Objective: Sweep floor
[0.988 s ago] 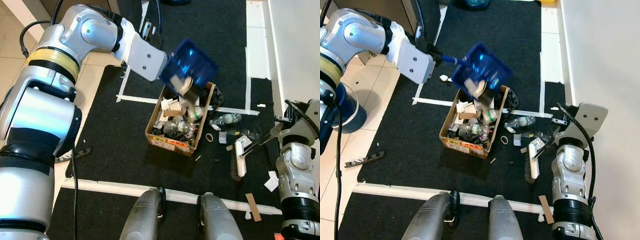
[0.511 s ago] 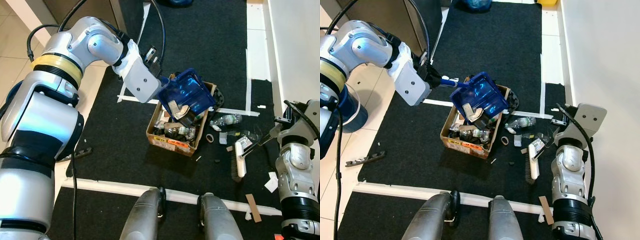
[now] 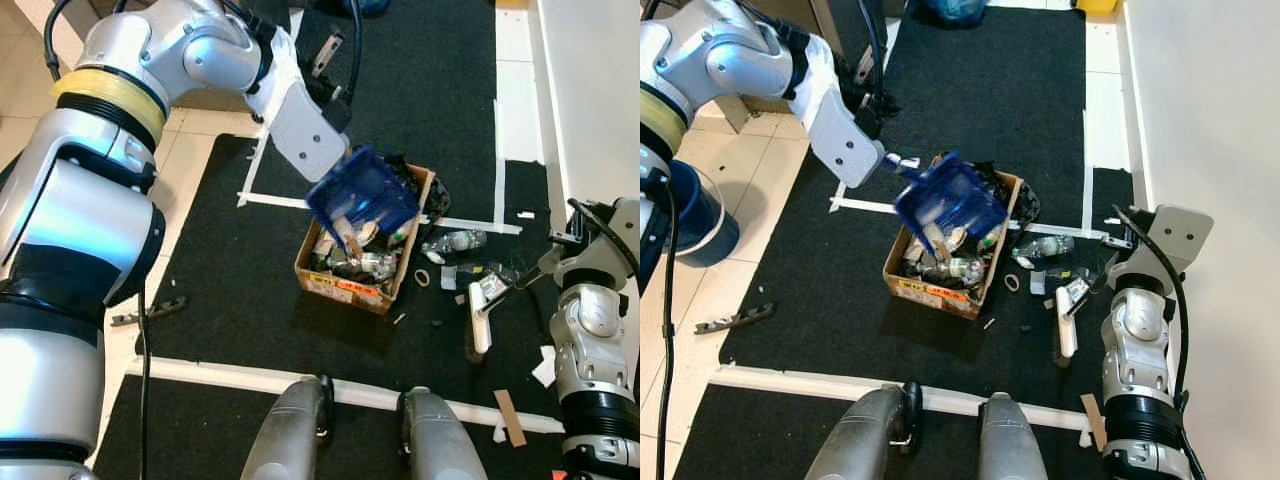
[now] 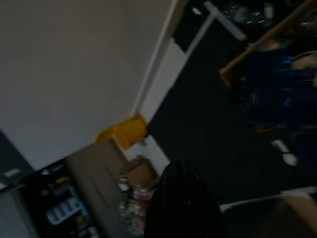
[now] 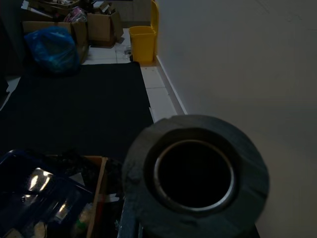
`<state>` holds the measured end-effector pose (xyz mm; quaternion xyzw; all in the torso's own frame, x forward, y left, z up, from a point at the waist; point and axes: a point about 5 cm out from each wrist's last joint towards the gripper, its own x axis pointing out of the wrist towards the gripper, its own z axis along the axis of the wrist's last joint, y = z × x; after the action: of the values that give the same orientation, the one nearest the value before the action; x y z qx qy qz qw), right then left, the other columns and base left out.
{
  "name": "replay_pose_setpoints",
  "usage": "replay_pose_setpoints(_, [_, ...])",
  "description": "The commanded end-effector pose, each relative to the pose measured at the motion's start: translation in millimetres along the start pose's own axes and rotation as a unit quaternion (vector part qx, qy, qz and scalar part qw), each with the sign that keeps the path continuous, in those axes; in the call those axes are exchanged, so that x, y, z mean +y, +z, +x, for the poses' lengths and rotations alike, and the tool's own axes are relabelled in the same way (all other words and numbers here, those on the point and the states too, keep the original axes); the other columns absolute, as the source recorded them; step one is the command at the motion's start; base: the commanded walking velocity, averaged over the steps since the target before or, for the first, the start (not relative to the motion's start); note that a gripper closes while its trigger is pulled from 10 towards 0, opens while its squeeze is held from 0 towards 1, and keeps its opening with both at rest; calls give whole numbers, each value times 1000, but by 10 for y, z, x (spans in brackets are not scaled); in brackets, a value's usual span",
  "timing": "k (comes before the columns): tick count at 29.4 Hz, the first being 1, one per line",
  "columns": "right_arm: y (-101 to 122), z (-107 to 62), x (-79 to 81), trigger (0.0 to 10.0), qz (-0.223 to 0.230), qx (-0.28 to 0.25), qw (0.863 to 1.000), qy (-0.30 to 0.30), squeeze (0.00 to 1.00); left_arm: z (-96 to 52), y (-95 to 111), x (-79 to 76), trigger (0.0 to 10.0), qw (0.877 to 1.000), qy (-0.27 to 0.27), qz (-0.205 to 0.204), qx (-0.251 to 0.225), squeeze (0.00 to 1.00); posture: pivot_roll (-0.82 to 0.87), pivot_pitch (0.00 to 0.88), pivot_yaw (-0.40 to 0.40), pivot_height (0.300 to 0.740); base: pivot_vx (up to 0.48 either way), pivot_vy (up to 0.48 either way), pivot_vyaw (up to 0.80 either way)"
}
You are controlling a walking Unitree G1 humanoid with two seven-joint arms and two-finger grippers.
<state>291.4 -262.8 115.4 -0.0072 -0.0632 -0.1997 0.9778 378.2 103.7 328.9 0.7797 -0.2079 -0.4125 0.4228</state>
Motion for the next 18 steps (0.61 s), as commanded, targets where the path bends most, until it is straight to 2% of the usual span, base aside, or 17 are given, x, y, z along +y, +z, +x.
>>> replay_pose_setpoints(1, [-181,-86,-13,10000,5,40,999,-5,0,-76,-29,37,0,1000,1,22,8,0,16,163,87,740,0,0,0])
replay_pose_setpoints(5, [-182,-85,-9,10000,5,40,999,-5,0,-80,-37,51,0,1000,15,17,10,0,16,163,88,740,0,0,0])
replay_pose_setpoints(6, [-183,-86,-7,10000,5,40,999,-4,0,-81,-40,48,1216,1000,29,3,6,0,16,163,88,740,0,0,0])
replay_pose_setpoints(7, [-186,-89,-6,10000,6,41,999,-4,0,-79,-46,30,1882,999,40,-19,2,0,16,163,88,740,0,0,0])
replay_pose_setpoints(9, [-188,-91,-6,10000,6,41,999,-5,0,-76,-51,16,1882,998,48,-32,-1,0,16,163,88,740,0,0,0])
replay_pose_setpoints(10, [-193,-93,-7,10000,6,42,999,-5,0,-70,-58,0,7804,995,68,-73,-9,0,15,164,86,740,0,0,0])
replay_pose_setpoints(11, [-194,-91,-7,10000,6,43,999,-4,0,-63,-70,-26,10000,991,81,-108,-15,0,14,163,84,740,0,0,0])
replay_pose_setpoints(13, [-192,-85,-5,10000,7,43,999,-4,0,-62,-104,-102,10000,982,100,-160,-17,0,11,163,85,740,0,0,0])
replay_pose_setpoints(14, [-192,-85,-5,10000,7,43,999,-4,0,-62,-104,-102,10000,982,100,-160,-17,0,11,163,85,740,0,0,0])
replay_pose_setpoints(15, [-187,-80,-6,10000,7,42,999,-3,0,-78,-136,-149,10000,977,119,-178,-10,0,10,164,82,740,0,0,0])
replay_pose_setpoints(18, [-186,-79,-6,10000,7,42,999,-3,0,-110,-160,-138,10000,970,149,-193,-9,0,12,164,82,740,0,0,0])
